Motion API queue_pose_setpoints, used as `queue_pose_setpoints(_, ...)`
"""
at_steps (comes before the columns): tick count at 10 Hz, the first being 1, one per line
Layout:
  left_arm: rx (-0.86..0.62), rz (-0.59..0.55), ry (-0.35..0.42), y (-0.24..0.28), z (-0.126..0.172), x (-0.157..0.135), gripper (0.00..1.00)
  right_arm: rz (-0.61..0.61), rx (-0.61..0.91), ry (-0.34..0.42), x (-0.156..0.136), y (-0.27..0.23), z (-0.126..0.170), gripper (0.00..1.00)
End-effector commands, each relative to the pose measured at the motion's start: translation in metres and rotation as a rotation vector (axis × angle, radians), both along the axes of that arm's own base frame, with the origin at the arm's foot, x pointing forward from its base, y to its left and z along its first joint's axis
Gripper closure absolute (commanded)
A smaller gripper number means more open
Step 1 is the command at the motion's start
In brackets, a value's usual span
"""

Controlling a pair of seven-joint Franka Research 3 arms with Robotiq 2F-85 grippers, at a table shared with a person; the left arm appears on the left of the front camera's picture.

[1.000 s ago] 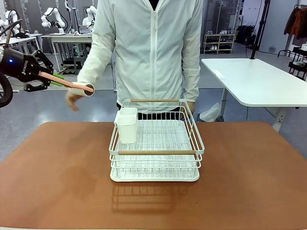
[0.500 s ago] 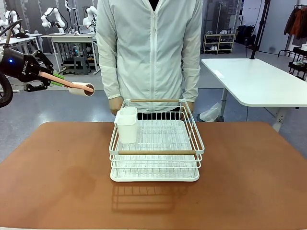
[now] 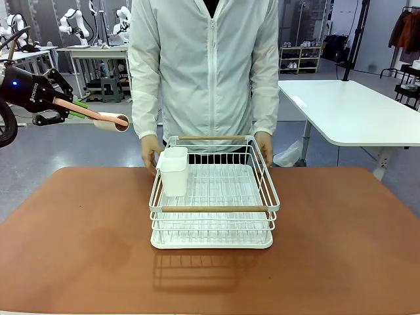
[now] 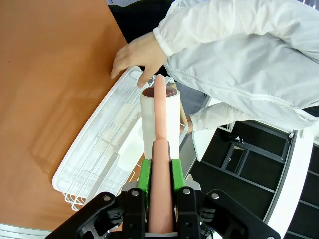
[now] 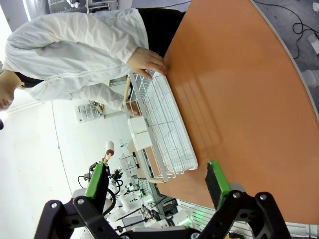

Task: Clean the table.
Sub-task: Clean the table with the Lint Roller when the human lifts the Dish drying rack.

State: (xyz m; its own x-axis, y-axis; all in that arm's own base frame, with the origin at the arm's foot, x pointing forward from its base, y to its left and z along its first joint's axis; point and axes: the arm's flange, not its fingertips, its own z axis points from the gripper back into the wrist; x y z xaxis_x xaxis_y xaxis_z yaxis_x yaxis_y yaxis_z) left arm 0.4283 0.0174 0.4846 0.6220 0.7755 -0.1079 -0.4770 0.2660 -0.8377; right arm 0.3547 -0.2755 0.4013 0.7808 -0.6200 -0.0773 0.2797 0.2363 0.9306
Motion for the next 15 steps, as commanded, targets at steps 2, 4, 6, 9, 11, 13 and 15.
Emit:
queue_pose_setpoints(2,0.004,-0.001,0.000,-0.0009,0.0009,0.0000,1.00,-0.004,0.018,0.005,-0.0013,0.0024,0.0054,0.00)
queue_pose_setpoints(4,0.004,-0.001,0.000,-0.0009,0.0009,0.0000,1.00,-0.004,0.018,0.005,-0.0013,0.0024,0.0054,0.00)
queue_pose_setpoints(6,0.004,-0.001,0.000,-0.0009,0.0009,0.0000,1.00,-0.004,0.018,0.005,-0.0013,0.0024,0.0054,0.00)
queue_pose_setpoints(9,0.004,-0.001,0.000,-0.0009,0.0009,0.0000,1.00,-0.004,0.018,0.005,-0.0013,0.0024,0.0054,0.00)
queue_pose_setpoints(11,0.004,-0.001,0.000,-0.0009,0.0009,0.0000,1.00,-0.004,0.018,0.005,-0.0013,0.0024,0.0054,0.00)
queue_pose_setpoints(13,0.004,-0.001,0.000,-0.0009,0.0009,0.0000,1.00,-0.004,0.018,0.005,-0.0013,0.0024,0.0054,0.00)
queue_pose_setpoints(15,0.004,-0.001,0.000,-0.0009,0.0009,0.0000,1.00,-0.004,0.018,0.005,-0.0013,0.0024,0.0054,0.00)
